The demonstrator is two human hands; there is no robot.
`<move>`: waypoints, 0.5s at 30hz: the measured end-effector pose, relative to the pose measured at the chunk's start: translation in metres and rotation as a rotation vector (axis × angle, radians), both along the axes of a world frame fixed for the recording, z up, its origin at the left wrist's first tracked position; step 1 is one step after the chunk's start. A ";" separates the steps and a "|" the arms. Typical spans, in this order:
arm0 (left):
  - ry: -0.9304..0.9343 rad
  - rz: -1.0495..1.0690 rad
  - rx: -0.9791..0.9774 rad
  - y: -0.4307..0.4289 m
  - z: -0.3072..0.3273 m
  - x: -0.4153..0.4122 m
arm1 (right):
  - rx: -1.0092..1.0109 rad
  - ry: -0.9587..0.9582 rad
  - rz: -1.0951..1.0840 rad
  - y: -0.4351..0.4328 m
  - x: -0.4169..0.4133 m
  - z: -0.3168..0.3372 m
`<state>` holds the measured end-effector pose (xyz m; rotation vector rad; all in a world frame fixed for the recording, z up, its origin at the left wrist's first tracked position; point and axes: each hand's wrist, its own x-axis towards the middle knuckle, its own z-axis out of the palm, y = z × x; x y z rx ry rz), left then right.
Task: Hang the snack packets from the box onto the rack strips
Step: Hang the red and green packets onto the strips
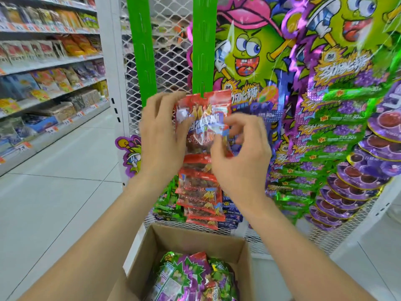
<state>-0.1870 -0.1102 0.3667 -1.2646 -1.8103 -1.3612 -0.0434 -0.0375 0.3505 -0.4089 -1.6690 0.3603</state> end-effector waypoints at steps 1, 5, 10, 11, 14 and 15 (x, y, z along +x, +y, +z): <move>0.014 0.032 0.040 -0.008 -0.014 0.005 | 0.055 -0.071 0.078 -0.002 0.006 -0.016; -0.172 0.104 -0.026 -0.035 -0.097 0.022 | -0.067 -0.748 0.297 -0.001 0.014 -0.087; -0.632 0.161 -1.072 -0.042 -0.237 0.011 | -0.167 -1.589 0.392 0.004 0.010 -0.165; -0.679 0.156 -1.244 -0.043 -0.266 0.008 | -0.134 -1.714 0.392 0.005 0.009 -0.178; -0.798 0.200 -1.457 -0.048 -0.336 0.014 | -0.115 -1.887 0.415 0.009 0.003 -0.199; -0.821 0.206 -1.485 -0.049 -0.358 0.016 | -0.114 -1.900 0.429 0.012 0.000 -0.202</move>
